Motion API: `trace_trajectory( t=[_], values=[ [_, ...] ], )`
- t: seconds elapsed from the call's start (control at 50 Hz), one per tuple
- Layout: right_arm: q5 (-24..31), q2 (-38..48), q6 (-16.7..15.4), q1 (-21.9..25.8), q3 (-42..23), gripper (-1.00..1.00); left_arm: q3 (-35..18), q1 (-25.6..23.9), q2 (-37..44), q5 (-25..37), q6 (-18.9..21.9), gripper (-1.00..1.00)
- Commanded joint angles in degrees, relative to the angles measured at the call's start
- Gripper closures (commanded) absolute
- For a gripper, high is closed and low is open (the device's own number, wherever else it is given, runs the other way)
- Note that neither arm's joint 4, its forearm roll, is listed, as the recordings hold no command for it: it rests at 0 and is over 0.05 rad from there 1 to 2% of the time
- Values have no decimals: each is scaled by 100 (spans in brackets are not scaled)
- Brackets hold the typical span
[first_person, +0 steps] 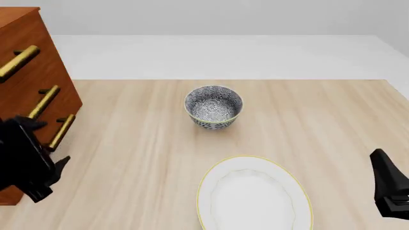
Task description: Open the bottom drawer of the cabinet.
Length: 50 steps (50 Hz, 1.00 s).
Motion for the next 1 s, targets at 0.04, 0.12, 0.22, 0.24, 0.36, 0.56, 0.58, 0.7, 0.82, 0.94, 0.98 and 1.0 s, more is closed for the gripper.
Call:
trace_trajectory(
  t=[0.04, 0.12, 0.22, 0.24, 0.36, 0.56, 0.58, 0.7, 0.82, 0.94, 0.98, 1.0],
  values=[
    [-5, -4, -3, 1, 1, -100, 241, 189, -107, 56, 879, -100],
    [-10, 4, 0, 1, 4, -100, 628, 415, -154, -220, 1433, -100],
    [-17, 14, 0, 1, 6, -100, 1137, 526, -115, -628, 2088, -100],
    [-18, 11, 0, 1, 6, -100, 1171, 510, -67, -695, 2157, -100],
    [-21, 15, 0, 1, 6, -100, 1595, 791, 320, -1725, 2968, -100],
    [-13, 4, -2, 2, 3, -100, 1696, 686, 1063, -2582, 2989, -100],
    [-12, 9, 0, 1, 3, -100, 1725, 725, 1129, -2756, 3076, -100],
    [-2, 0, 0, 3, 2, -100, 1658, 736, 1719, -3487, 3094, -100],
    [1, -3, -1, 2, 2, -100, 1515, 735, 2214, -4002, 3060, -100],
    [1, -4, -1, 3, 2, -100, 1514, 778, 2630, -4381, 3027, -100],
    [0, -8, -2, 3, 2, -100, 1522, 789, 2694, -4446, 3049, -100],
    [0, -4, -1, 3, 2, -100, 1520, 810, 2777, -4521, 3061, -100]
  ],
)
